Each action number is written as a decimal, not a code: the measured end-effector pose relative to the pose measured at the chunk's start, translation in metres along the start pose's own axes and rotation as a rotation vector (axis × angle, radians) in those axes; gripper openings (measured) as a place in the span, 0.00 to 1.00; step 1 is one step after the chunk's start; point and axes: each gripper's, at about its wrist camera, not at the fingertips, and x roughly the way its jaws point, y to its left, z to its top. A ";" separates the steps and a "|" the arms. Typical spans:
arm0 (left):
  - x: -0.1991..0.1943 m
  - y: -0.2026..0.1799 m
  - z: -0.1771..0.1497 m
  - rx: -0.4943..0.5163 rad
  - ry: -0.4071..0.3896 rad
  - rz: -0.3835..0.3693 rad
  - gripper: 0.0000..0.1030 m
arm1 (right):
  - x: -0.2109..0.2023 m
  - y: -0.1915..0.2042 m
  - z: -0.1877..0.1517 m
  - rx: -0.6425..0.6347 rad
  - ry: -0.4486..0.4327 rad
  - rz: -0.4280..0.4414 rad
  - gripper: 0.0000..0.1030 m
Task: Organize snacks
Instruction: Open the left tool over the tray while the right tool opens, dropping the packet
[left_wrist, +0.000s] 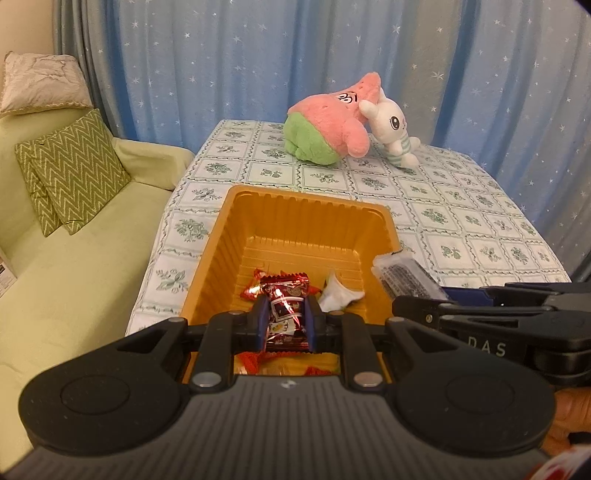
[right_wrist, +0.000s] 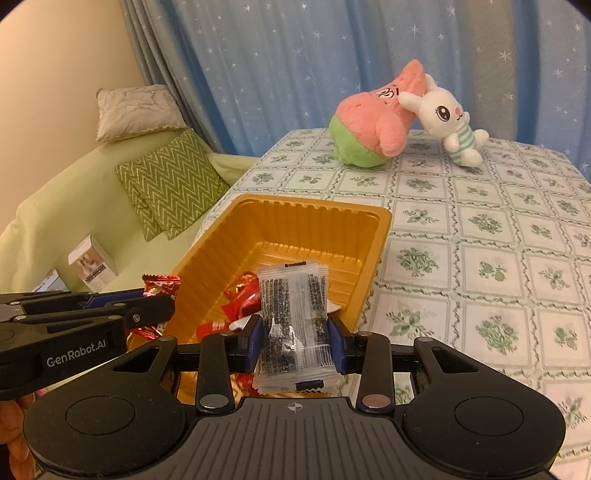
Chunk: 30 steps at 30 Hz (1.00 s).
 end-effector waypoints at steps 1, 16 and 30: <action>0.005 0.001 0.003 0.006 0.002 -0.001 0.18 | 0.004 -0.001 0.002 0.001 0.001 0.000 0.37; 0.062 0.012 0.024 0.083 -0.017 0.004 0.35 | 0.040 -0.015 0.024 0.019 -0.001 -0.004 0.37; 0.045 0.022 -0.011 0.057 0.011 0.022 0.51 | 0.043 -0.018 0.022 0.034 -0.001 0.010 0.37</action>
